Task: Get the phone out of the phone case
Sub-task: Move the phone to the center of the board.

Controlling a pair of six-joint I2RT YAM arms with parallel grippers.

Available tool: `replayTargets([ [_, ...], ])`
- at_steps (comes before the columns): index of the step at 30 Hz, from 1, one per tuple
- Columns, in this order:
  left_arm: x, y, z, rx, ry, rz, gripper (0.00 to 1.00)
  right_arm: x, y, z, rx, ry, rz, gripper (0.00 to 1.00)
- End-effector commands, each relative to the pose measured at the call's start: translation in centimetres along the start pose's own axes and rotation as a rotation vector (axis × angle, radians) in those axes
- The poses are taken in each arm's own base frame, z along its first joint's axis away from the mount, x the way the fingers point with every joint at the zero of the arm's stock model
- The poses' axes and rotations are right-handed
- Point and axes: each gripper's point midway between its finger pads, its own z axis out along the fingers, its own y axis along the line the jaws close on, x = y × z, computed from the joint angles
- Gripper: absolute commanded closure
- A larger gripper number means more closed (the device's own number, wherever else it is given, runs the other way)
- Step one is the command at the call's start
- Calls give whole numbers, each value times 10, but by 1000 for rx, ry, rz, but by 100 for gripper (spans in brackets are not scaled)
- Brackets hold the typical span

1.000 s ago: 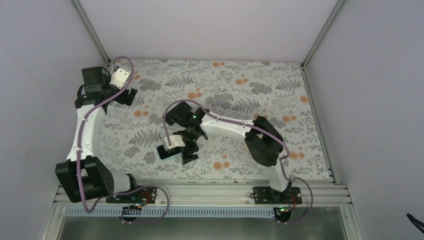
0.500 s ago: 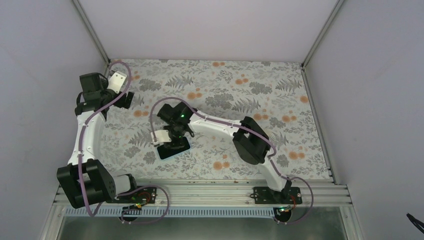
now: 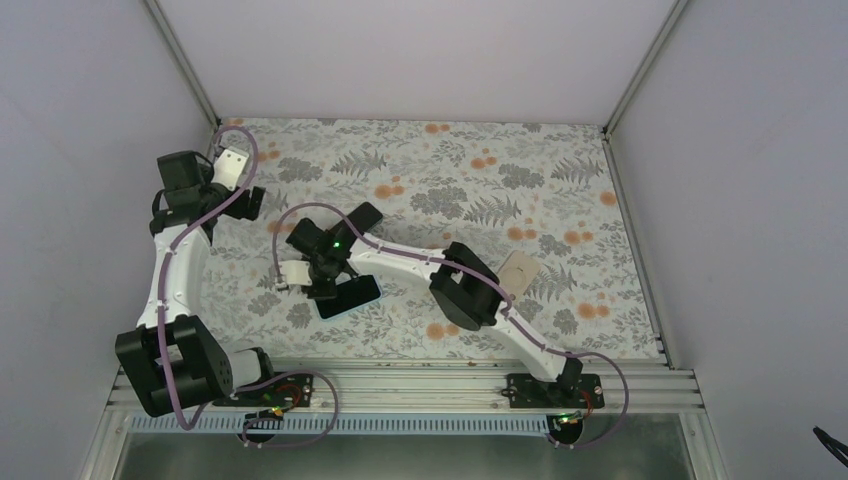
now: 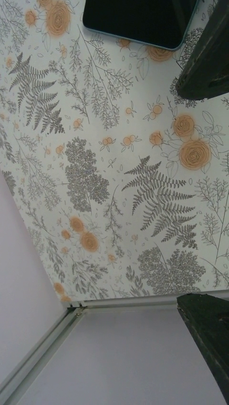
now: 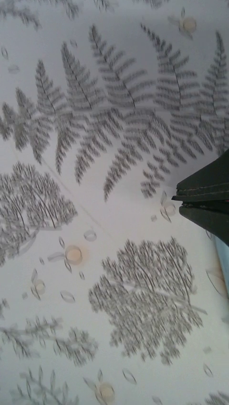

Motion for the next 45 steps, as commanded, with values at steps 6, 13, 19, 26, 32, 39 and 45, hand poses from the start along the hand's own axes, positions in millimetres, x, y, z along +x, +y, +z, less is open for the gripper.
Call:
replayTargets([
  [6, 6, 7, -1, -12, -13, -19, 0, -17, 66, -12, -107, 2, -125, 97],
  [13, 9, 6, -1, 0, -10, -34, 0, 7, 60, 5, -72, 103, -110, 97],
  [19, 14, 9, -4, -4, -8, -37, 0, 36, 44, -5, -1, 183, -64, 97],
  [26, 14, 6, -4, 18, -8, -42, 0, 87, 40, -29, -9, 308, 34, 96],
  [32, 18, -2, 0, 62, -4, -48, 0, 143, 52, -66, -45, 389, 121, 96],
  [39, 21, -7, 5, 92, -5, -58, 0, 201, 28, -117, 58, 432, 276, 96],
  [45, 22, -8, 6, 100, -4, -59, 0, 251, -4, -145, 154, 486, 418, 96],
])
